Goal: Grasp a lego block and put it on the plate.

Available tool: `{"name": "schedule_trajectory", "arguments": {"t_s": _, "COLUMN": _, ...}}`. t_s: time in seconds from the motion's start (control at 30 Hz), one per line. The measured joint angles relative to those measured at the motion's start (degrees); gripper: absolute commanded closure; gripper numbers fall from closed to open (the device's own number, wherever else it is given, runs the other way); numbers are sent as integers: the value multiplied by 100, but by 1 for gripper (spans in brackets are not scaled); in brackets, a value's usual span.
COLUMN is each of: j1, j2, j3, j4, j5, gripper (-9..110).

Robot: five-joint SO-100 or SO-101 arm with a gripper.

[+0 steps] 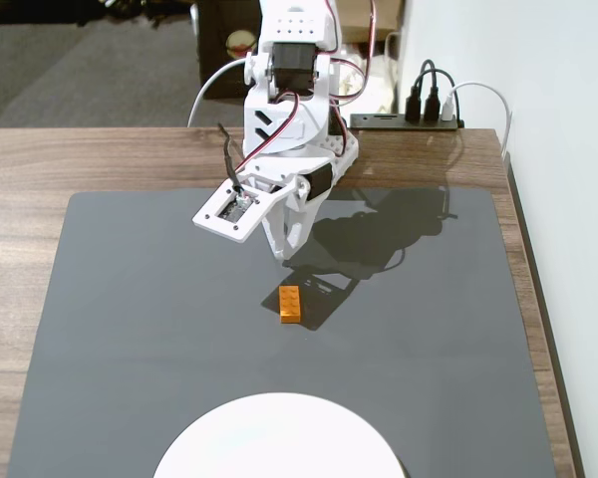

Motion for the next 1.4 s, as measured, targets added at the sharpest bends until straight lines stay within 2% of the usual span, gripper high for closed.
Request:
{"name": "schedule_trajectory", "arguments": {"t_s": 0.47, "j1": 132, "j2": -387, "j3": -220, "j4": -211, "j5": -193, "gripper": 101}}
{"name": "schedule_trajectory", "arguments": {"t_s": 0.87, "j1": 167, "j2": -1494, "j3": -703, "j4": -782, "j5": -281, "gripper": 101}}
{"name": "schedule_trajectory", "arguments": {"t_s": 1.4, "j1": -264, "j2": -2338, "j3": -1169, "j4": -1134, "j5": -281, "gripper": 101}}
